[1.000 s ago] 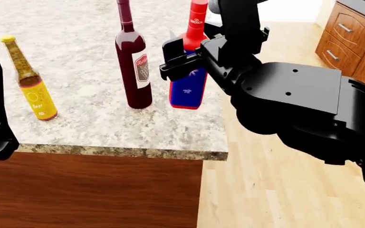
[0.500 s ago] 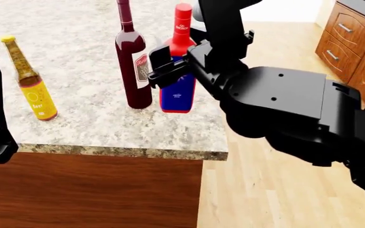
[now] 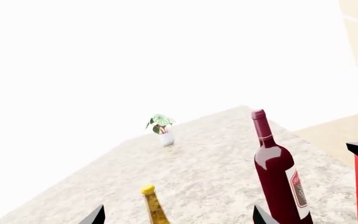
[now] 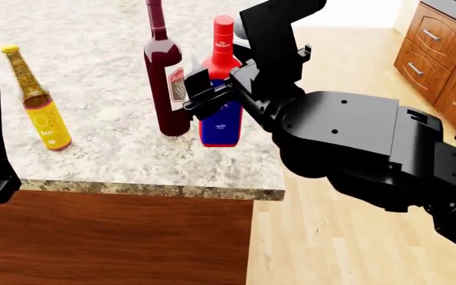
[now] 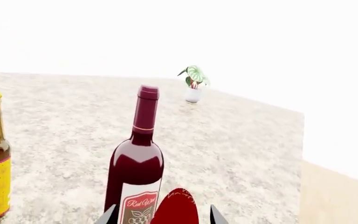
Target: Move the drinks to the dining counter.
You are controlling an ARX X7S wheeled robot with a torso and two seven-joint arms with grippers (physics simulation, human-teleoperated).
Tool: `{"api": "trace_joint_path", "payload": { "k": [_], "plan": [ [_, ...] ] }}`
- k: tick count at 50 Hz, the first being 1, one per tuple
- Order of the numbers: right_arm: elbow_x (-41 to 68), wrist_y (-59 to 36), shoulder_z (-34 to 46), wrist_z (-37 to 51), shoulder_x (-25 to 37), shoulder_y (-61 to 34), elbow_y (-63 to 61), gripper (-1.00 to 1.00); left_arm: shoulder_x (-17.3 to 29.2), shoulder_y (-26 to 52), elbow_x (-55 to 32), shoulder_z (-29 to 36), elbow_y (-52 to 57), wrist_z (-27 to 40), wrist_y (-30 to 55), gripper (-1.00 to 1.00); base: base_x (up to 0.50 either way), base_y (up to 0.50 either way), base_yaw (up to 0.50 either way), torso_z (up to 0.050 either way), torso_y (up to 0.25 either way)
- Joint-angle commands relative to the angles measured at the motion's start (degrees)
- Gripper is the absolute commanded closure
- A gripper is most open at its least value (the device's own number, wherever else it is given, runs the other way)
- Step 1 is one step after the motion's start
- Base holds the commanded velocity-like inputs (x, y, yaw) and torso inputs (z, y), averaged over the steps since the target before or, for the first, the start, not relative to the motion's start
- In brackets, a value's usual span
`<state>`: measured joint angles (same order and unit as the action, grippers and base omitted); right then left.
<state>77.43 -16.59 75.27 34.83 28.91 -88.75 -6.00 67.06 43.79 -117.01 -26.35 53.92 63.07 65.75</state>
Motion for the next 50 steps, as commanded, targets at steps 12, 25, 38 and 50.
{"api": "trace_joint_path", "payload": {
  "k": [12,25,38,50],
  "plan": [
    [-2.74,-0.35,-0.37,-0.31,0.13,0.69,0.04,1.00,-0.10,-0.73,-0.38,-0.98,0.19,0.21,0.28,-1.00,0.00,0.00,0.00,0.000,0.001],
    [-3.52,0.65,-0.43,-0.44,0.44,1.93,0.37,1.00,0.29,-0.38,-0.47,-0.41,0.25,0.44,-0.04,-1.00,0.00,0.00,0.00,0.001,0.001],
    [-3.78,0.60,-0.26,-0.91,0.33,2.34,0.54,1.00,0.86,-0.02,-0.83,-0.23,0.13,0.58,-0.39,-1.00,0.00,0.00,0.00,0.000,0.001],
    [-4.08,0.46,-0.09,-1.09,0.23,2.57,0.77,1.00,0.78,0.09,-0.63,0.24,0.21,0.68,-0.46,-1.00,0.00,0.00,0.00,0.000,0.000]
  ]
}}
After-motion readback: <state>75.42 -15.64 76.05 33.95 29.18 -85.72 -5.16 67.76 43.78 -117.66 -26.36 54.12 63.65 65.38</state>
